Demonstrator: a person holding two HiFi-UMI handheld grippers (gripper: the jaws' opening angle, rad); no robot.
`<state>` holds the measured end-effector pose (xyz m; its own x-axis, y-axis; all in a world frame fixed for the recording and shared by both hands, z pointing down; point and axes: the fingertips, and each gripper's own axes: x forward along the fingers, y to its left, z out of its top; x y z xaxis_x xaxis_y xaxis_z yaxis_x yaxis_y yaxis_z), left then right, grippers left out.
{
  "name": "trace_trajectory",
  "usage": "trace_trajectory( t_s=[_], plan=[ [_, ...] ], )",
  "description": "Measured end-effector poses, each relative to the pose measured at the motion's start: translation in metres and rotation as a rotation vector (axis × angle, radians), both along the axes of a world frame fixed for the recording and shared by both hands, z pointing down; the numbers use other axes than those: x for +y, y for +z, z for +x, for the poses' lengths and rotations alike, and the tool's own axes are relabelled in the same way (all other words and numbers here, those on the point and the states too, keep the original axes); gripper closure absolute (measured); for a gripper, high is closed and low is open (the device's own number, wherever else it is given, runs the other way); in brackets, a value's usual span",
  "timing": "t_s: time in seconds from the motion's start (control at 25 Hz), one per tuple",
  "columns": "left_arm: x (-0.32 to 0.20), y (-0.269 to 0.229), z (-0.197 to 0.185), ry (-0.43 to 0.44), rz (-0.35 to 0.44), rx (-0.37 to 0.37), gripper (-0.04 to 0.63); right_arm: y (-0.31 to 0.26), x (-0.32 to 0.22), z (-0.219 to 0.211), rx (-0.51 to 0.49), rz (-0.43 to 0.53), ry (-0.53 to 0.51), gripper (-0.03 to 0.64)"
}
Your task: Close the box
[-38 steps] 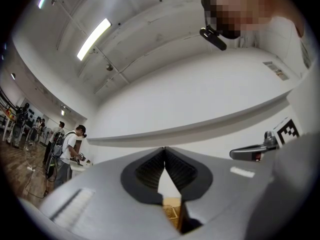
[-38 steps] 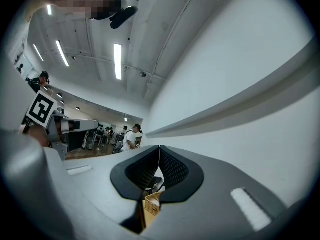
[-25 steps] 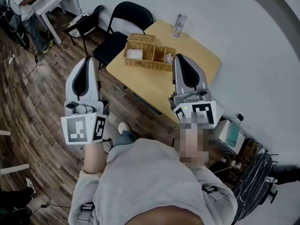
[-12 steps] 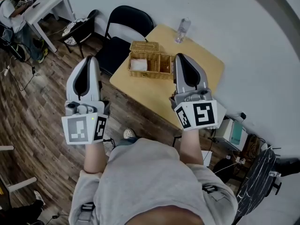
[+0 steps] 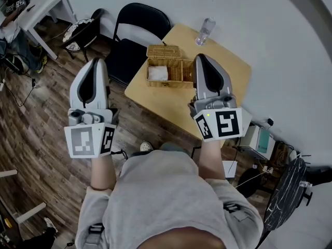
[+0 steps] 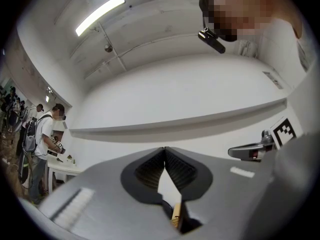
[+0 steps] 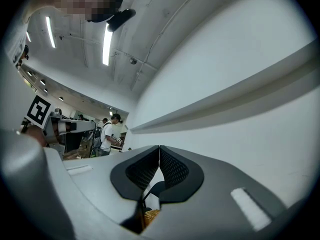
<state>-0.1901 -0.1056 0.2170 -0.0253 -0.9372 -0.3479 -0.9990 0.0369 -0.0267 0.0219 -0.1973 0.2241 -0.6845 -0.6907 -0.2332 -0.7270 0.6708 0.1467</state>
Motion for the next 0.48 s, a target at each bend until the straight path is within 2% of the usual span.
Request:
trace_trajectory(
  t_s=[0.48],
  plan=[
    [-0.029,0.026,-0.017,-0.011,-0.059,0.024,0.537,0.015,-0.039,-0.005,0.012,-0.045,0.024,0.612]
  ],
)
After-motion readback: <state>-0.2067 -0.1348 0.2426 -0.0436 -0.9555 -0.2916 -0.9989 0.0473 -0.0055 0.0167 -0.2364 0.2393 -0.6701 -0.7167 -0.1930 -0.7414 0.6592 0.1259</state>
